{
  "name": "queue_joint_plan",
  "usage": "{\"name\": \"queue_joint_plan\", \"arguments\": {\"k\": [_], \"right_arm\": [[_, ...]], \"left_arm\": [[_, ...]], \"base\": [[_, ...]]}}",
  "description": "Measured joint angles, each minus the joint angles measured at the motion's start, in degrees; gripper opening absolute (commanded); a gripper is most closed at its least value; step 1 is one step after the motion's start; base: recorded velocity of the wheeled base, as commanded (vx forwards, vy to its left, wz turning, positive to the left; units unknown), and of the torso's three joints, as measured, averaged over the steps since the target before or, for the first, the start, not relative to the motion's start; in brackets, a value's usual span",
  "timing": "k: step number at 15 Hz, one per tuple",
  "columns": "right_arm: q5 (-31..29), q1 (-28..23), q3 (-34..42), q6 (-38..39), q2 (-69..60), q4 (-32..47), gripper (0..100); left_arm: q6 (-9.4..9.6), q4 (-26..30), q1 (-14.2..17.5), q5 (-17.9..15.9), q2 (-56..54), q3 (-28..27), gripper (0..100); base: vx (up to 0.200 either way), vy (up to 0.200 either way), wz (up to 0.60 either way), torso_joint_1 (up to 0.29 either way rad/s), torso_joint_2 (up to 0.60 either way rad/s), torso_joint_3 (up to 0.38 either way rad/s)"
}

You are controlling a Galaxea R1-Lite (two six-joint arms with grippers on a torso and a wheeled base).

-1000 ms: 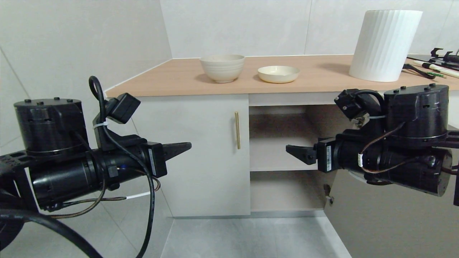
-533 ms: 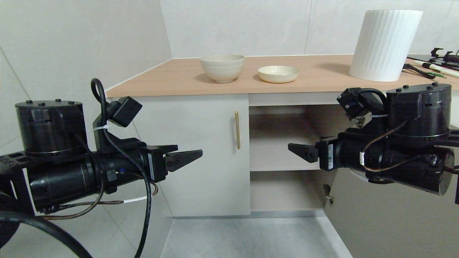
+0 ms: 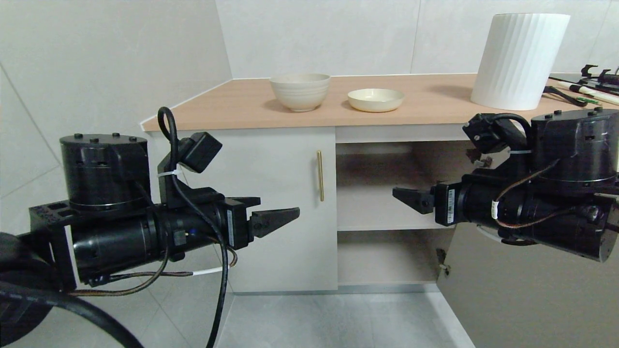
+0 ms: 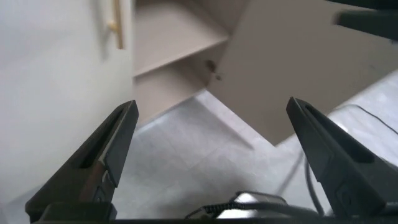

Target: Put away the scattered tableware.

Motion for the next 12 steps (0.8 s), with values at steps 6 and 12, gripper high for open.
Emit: {"name": "queue_joint_plan", "arguments": {"k": [6,12], "right_arm": [[0.1,-1.8,0.4,0.0,-0.1,-0.3,100],[0.1,-1.9,0.3,-0.1,-0.3,-0.3,100]], "left_arm": [[-0.87,0.0,-0.2,3.6,0.8,-1.2,100],[-0.71,0.7,-0.2,3.5,0.7,-1.1,100]], "base": [[0.0,0.0,0.0,0.0,0.0,0.0],[0.167,0.0,0.0,0.001,0.0,0.003]]}}
